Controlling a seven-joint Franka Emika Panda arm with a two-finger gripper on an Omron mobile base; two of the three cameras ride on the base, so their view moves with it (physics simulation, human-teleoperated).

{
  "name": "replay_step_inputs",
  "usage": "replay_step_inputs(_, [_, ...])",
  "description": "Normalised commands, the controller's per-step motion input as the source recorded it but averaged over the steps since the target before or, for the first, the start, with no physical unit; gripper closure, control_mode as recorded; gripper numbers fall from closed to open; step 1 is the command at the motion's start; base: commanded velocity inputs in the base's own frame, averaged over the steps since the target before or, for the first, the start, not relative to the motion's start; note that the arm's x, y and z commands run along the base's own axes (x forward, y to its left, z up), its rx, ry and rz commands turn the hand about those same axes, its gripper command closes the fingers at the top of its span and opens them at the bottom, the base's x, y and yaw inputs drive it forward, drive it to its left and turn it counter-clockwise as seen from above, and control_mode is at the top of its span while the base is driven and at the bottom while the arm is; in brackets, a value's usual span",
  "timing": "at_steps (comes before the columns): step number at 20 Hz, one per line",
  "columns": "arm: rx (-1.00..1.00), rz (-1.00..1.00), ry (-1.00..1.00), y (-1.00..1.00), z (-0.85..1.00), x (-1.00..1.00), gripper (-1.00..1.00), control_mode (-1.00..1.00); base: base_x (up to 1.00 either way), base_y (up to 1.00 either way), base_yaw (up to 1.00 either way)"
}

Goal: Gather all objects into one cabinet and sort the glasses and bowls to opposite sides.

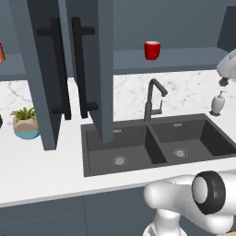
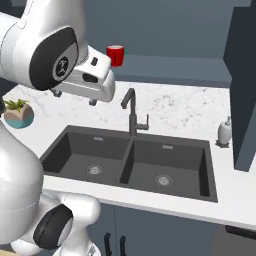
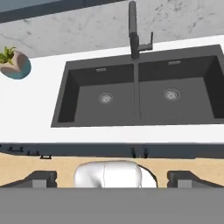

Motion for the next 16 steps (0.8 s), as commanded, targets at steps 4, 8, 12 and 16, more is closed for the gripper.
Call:
replay_step_inputs(4, [-0.09, 0.00, -0.23, -0.05, 0.00, 0.42, -1.00, -1.00, 0.00, 0.00, 0.00])
replay_step_inputs(8, [-0.12, 0.00, -0.27, 0.23, 0.06, 0.45, -1.00, -1.00, 0.00, 0.00, 0.00])
replay_step_inputs(12, [-0.02, -0.04, -0.21, 0.25, 0.16, 0.47, -1.00, -1.00, 0.00, 0.00, 0.00])
replay_step_inputs(16, [0.28, -0.09, -0.03, 0.02, 0.09, 0.51, -1.00, -1.00, 0.00, 0.00, 0.00])
